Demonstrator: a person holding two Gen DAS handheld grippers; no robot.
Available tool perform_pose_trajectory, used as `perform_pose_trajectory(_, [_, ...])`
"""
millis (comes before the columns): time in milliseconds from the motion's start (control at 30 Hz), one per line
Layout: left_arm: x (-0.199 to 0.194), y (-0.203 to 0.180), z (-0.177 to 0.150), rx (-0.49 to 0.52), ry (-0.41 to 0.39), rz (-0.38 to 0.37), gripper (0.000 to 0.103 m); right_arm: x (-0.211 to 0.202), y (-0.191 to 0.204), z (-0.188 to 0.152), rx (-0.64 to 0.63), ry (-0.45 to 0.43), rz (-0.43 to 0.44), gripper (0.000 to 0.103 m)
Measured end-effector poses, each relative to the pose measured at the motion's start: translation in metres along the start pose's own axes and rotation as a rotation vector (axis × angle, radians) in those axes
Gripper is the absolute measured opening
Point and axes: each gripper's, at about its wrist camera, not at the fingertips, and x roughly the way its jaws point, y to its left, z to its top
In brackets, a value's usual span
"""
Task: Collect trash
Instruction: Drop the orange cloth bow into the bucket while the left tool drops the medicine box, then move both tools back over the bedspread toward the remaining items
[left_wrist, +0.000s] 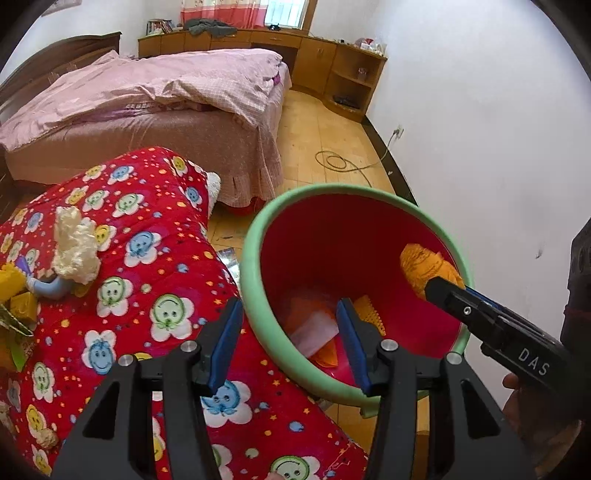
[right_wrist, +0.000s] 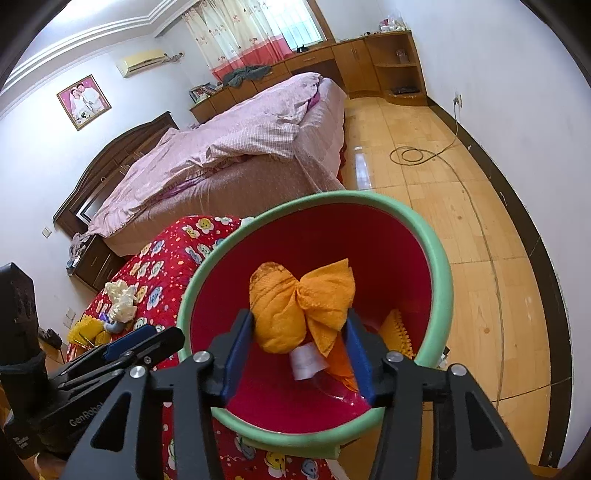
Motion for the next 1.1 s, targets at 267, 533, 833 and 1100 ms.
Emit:
perform_pose_trajectory(267, [-0.022, 0.02, -0.002, -0.038, -0.029, 0.0, 0.053, -0.01, 0.008, -0.002, -0.005, -0.031, 0.003, 0.055])
perform_pose_trajectory(533, [-0.051, 0.046, -0.014, -0.08, -0.06, 0.03, 0.053, -0.021, 0.027, -0.011, -0.035, -0.044, 0.002, 0.056])
perform_pose_trajectory(833, [-0.088, 0.086, -0.033, -0.135, -0.096, 0.089, 0.053, -0.034, 0.066, -0.026, -0.091, -0.058, 0.029, 0.057])
perform_pose_trajectory(1100, [-0.12, 0.132, -0.051, -0.2, -0.126, 0.159, 0.053, -0.036, 0.109, -0.04, -0.136, -0.052, 0.07, 0.057])
